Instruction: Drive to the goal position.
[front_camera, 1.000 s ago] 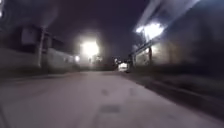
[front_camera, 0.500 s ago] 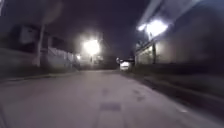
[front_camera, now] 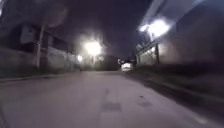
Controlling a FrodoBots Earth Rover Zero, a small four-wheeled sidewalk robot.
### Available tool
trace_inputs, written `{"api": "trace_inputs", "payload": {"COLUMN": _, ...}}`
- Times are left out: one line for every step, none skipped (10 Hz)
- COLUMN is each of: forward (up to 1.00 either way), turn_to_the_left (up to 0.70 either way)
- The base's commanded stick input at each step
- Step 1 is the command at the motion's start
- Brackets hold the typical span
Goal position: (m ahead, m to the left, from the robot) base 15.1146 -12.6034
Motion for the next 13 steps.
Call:
{"api": "trace_inputs", "payload": {"forward": 0.70, "turn_to_the_left": 0.00}}
{"api": "trace_inputs", "payload": {"forward": 0.70, "turn_to_the_left": 0.00}}
{"api": "trace_inputs", "payload": {"forward": 0.70, "turn_to_the_left": 0.00}}
{"api": "trace_inputs", "payload": {"forward": 0.70, "turn_to_the_left": 0.00}}
{"api": "trace_inputs", "payload": {"forward": 0.70, "turn_to_the_left": 0.00}}
{"api": "trace_inputs", "payload": {"forward": 0.70, "turn_to_the_left": 0.00}}
{"api": "trace_inputs", "payload": {"forward": 0.70, "turn_to_the_left": -0.06}}
{"api": "trace_inputs", "payload": {"forward": 0.70, "turn_to_the_left": -0.12}}
{"api": "trace_inputs", "payload": {"forward": 0.70, "turn_to_the_left": -0.18}}
{"api": "trace_inputs", "payload": {"forward": 0.70, "turn_to_the_left": -0.24}}
{"api": "trace_inputs", "payload": {"forward": 0.70, "turn_to_the_left": -0.30}}
{"api": "trace_inputs", "payload": {"forward": 0.70, "turn_to_the_left": -0.35}}
{"api": "trace_inputs", "payload": {"forward": 0.70, "turn_to_the_left": -0.35}}
